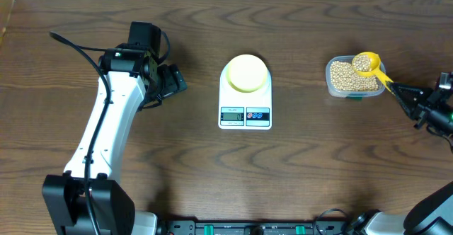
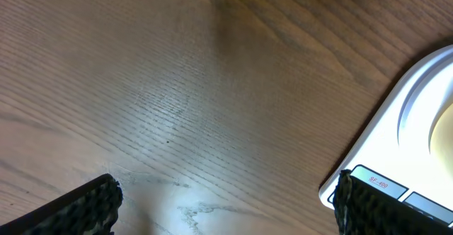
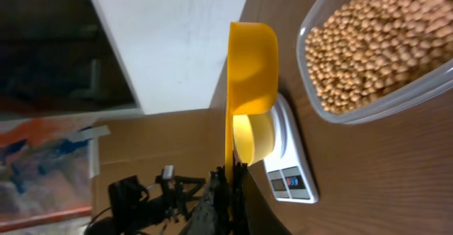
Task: Scoop item into bowl and weigh 50g on scale
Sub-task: 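Lift the filled scoop out of the tub with the right gripper, then carry the scoop left over the yellow bowl on the scale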
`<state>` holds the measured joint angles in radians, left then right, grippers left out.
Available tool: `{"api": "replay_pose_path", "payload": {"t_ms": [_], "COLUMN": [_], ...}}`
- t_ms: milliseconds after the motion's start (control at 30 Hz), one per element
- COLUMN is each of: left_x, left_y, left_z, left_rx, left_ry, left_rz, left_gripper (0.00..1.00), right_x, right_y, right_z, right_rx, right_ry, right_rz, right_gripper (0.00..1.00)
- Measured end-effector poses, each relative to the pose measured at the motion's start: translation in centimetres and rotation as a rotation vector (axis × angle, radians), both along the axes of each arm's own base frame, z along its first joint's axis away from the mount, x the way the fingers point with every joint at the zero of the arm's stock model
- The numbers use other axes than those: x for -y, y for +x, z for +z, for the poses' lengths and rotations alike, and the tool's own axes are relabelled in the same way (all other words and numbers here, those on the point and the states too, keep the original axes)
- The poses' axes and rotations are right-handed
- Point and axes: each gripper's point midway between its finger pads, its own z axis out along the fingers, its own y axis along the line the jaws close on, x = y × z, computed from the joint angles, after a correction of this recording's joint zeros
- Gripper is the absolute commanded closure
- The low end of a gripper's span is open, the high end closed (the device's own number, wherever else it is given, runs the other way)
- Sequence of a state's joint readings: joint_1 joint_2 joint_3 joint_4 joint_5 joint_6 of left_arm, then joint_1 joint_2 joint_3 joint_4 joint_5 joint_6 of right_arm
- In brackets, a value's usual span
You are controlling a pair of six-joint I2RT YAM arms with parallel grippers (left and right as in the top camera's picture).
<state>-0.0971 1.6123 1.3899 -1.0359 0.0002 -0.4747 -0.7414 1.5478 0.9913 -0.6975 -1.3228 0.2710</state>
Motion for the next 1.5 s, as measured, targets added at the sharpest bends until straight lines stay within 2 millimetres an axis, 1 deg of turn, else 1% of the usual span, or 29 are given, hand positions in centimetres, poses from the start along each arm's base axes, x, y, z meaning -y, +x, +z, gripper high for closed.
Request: {"api": "replay_pose_path", "payload": {"t_ms": [200, 300, 433, 633, 700, 933, 1100, 1233, 1333, 1500], "left_x": [0.0, 0.0, 0.0, 0.0, 0.0, 0.0, 0.0, 0.0, 0.0, 0.0], "left_y": [0.0, 0.0, 0.0, 0.0, 0.0, 0.0, 0.0, 0.0, 0.0, 0.0], "left_z": [0.0, 0.0, 0.0, 0.0, 0.0, 0.0, 0.0, 0.0, 0.0, 0.0], "left_rx": [0.000, 0.000, 0.000, 0.000, 0.000, 0.000, 0.000, 0.000, 0.000, 0.000], "left_ry": [0.000, 0.000, 0.000, 0.000, 0.000, 0.000, 0.000, 0.000, 0.000, 0.000], "left_rz": [0.000, 0.000, 0.000, 0.000, 0.000, 0.000, 0.000, 0.000, 0.000, 0.000], "left_gripper": [0.02, 0.02, 0.02, 0.02, 0.02, 0.02, 0.02, 0.02, 0.02, 0.02], "right_x": [-1.0, -2.3, -4.5, -8.7, -9.9, -12.9, -16.1, -18.9, -21.3, -24.1], "right_y": [-0.3, -0.2, 0.0, 0.5, 0.9, 2.5, 3.9, 4.9, 5.3, 5.5], "right_z": [0.6, 1.0, 1.4, 1.6, 1.6, 1.8, 2.2, 2.7, 2.2, 1.2], "right_rx": [0.030, 0.047, 0.057, 0.060, 0.070, 0.064, 0.062, 0.087, 0.094, 0.135], "right_ry": [0.066, 0.088, 0.105, 0.106, 0.094, 0.058, 0.026, -0.012, -0.064, -0.178], "right_rz": [0.032, 0.074, 0.146, 0.276, 0.312, 0.378, 0.416, 0.436, 0.438, 0.447], "right_gripper": [0.99, 0.99, 0.99, 0.99, 0.99, 0.99, 0.99, 0.99, 0.99, 0.99]}}
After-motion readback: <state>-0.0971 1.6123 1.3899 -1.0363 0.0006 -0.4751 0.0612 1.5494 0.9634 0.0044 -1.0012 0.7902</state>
